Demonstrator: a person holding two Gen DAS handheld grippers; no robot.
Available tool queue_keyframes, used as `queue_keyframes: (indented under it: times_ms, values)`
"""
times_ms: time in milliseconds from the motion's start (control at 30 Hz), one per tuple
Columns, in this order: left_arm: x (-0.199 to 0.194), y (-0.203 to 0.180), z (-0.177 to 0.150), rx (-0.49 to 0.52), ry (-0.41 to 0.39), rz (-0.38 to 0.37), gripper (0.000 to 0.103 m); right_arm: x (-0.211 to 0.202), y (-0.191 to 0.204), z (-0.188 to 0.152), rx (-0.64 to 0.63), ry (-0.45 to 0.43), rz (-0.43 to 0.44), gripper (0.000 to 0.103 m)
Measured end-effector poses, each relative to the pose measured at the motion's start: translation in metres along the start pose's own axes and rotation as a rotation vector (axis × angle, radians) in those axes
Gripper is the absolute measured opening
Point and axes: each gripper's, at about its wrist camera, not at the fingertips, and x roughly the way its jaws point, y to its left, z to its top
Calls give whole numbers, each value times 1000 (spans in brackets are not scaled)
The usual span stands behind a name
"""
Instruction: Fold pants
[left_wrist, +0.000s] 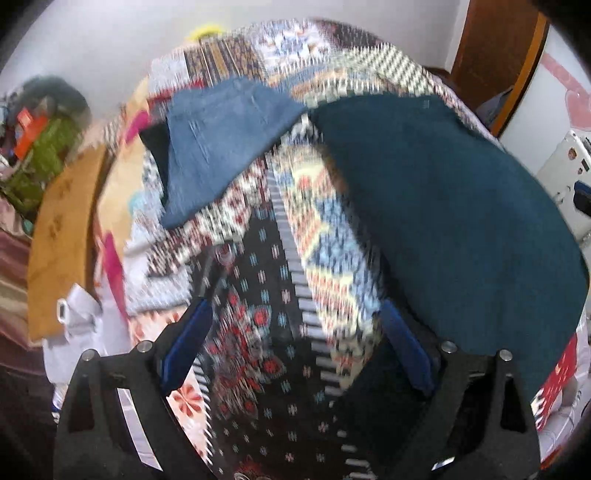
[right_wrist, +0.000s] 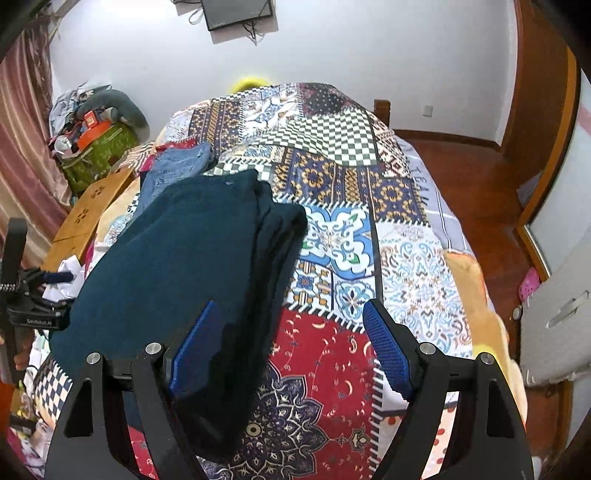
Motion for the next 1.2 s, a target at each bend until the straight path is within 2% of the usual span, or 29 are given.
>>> queue_keyframes:
  times_ms: [133, 267, 433, 633, 700, 733, 833, 900, 967, 1033, 1100, 1200]
  values:
    - [-7, 2, 34, -3, -53, -5, 93, 7, 9, 13, -40, -10, 20, 78]
    - [4, 1, 71, -9, -79, -37, 93, 26, 19, 32, -89, 4, 40, 78]
    - [36, -1, 113, -32, -42, -66, 93, 56, 25, 57, -116, 30, 72, 78]
    - [75, -16, 138, -8, -10, -65, 93, 97, 22, 85, -129, 84, 108, 78]
    - [82, -20, 142, 6, -11, -75, 90, 111, 21, 93, -132, 97, 111, 73]
    - [87, -23, 145, 14, -11, -93, 89, 118, 20, 97, -133, 105, 113, 67]
    - [92, -28, 150, 34, -17, -136, 76, 141, 21, 104, -137, 146, 136, 48]
    - [95, -31, 151, 40, -10, -177, 56, 154, 22, 105, -143, 166, 150, 39]
    - [100, -31, 154, 28, 7, -192, 54, 164, 22, 104, -145, 180, 182, 28]
    - [105, -31, 155, 18, 12, -204, 50, 171, 20, 103, -128, 187, 212, 24]
    - [106, -28, 157, -1, 17, -211, 40, 174, 17, 101, -105, 189, 238, 20]
    - [96, -30, 160, 6, -10, -175, 28, 170, 16, 98, -97, 167, 236, 15]
